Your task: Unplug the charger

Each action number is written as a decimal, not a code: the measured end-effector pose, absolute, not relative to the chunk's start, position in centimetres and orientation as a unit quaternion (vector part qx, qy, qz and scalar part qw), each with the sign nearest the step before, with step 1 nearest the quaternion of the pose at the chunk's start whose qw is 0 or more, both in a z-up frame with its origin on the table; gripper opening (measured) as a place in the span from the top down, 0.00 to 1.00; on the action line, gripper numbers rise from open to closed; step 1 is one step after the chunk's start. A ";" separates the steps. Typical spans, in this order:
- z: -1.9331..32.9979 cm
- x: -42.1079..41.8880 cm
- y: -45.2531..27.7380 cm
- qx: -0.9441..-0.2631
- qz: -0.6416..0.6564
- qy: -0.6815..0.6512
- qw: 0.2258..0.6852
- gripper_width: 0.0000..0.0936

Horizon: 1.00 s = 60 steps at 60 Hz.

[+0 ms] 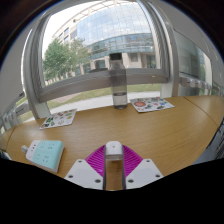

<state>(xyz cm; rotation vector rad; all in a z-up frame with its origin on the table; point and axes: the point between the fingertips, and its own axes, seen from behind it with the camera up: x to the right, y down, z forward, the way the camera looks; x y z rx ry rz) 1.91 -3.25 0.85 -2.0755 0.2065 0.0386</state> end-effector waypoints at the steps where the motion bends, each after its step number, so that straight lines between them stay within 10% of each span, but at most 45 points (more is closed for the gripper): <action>1: 0.8 1.9 -3.2 -0.860 0.017 0.085 0.503 0.76; 14: 1.7 3.2 -3.1 -0.859 -0.019 0.087 0.504 0.39; 39: 16.6 3.1 -9.5 -0.777 -0.022 0.040 0.628 0.20; 60: 9.2 3.0 -18.8 -0.824 -0.011 0.000 0.567 0.16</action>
